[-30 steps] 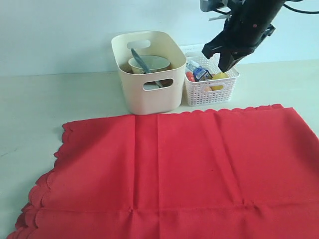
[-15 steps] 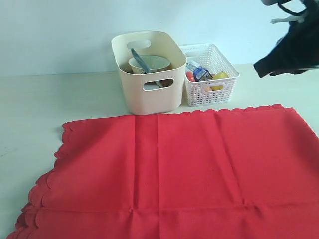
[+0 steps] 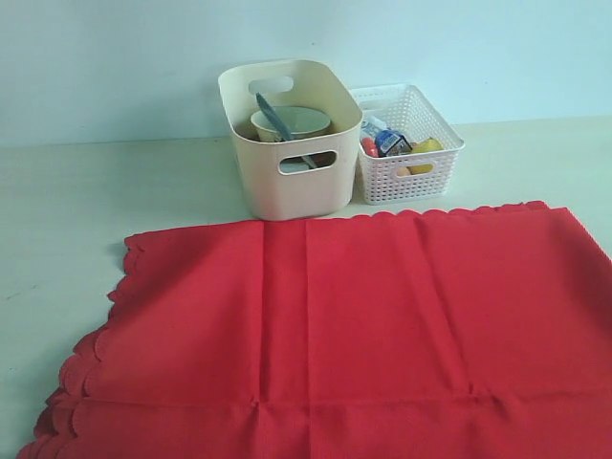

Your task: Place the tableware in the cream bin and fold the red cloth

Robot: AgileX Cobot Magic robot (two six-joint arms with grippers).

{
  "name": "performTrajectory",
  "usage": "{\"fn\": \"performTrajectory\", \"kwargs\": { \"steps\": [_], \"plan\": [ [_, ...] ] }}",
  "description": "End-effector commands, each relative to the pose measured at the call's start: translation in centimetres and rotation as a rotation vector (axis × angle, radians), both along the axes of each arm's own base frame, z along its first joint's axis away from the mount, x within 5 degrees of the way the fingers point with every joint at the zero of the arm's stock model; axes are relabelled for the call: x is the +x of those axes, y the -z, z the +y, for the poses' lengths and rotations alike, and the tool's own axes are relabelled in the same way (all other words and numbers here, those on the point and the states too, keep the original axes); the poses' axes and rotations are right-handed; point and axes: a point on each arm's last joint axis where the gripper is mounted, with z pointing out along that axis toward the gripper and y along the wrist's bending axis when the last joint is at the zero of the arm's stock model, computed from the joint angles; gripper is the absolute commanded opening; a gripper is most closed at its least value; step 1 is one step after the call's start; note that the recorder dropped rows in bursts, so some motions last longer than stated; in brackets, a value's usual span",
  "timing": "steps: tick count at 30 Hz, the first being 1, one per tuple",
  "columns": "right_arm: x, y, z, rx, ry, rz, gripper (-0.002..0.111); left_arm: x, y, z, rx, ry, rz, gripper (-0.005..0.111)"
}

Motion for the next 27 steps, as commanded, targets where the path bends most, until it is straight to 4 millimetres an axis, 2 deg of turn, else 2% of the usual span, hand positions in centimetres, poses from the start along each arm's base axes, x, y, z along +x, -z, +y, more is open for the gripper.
{"fn": "performTrajectory", "kwargs": {
  "steps": [1,10,27],
  "plan": [
    [0.16,0.16,0.00,0.009,0.006,-0.001,0.000,-0.01,0.02,0.00,-0.001,0.000,-0.010,0.000],
    [0.33,0.11,0.36,0.087,-0.001,0.010,0.000,-0.01,0.02,0.00,-0.001,0.000,-0.010,0.000],
    [0.27,0.19,0.48,0.111,-0.004,0.027,0.000,-0.01,0.02,0.00,-0.001,0.000,-0.010,0.000]
  ]
}}
